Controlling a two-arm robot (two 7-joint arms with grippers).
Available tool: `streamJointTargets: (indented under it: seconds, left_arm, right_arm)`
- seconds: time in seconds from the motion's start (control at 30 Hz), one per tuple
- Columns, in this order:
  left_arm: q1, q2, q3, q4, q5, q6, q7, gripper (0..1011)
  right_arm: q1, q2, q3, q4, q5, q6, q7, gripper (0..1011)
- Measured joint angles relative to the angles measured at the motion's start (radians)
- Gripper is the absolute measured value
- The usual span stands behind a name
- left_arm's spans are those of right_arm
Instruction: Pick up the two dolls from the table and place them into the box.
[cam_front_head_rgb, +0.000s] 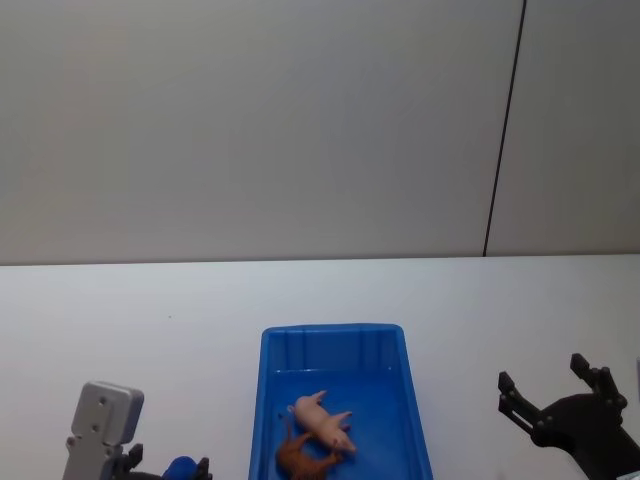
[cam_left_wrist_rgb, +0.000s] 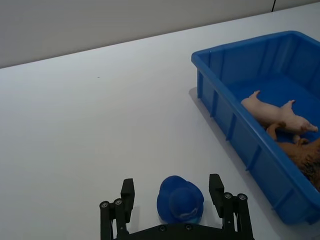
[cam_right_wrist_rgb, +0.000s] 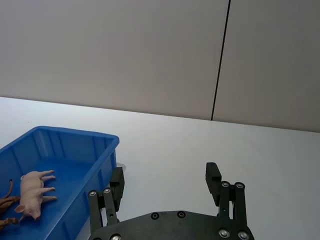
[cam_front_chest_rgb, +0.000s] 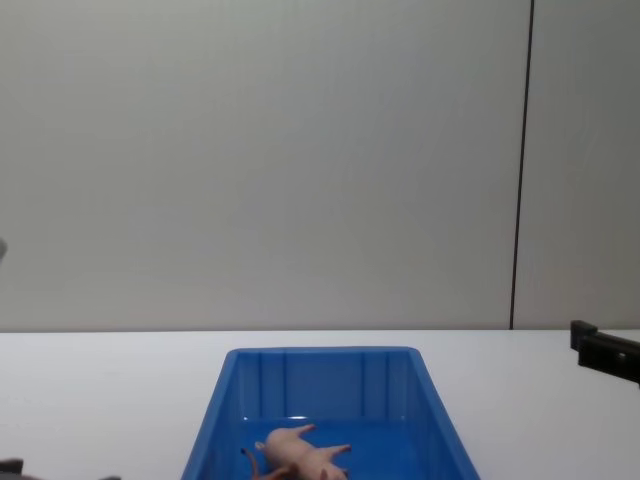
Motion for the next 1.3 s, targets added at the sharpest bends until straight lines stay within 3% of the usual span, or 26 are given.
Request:
streamJointTargets:
  seconds: [0.2,0.57,0.77,1.3]
  left_arm:
    - [-0.004,-0.009,-0.002,0.027,-0.002,0.018,-0.027,840]
    - [-0.013,-0.022,-0.004,0.058,0.002,0.029,-0.060,475]
    - [-0.014,-0.026,-0.008,0.061,0.008,0.024,-0.069,359]
    - [-0.034,-0.034,-0.021,0.024,0.062,-0.054,-0.116,254]
  right_arm:
    - [0.000,0.000,0.000,0.000,0.000,0.000,0.000,1001]
    - [0.000,0.000,0.000,0.000,0.000,0.000,0.000,1001]
    - [0.000,0.000,0.000,0.000,0.000,0.000,0.000,1001]
    - [0.000,0.000,0.000,0.000,0.000,0.000,0.000,1001]
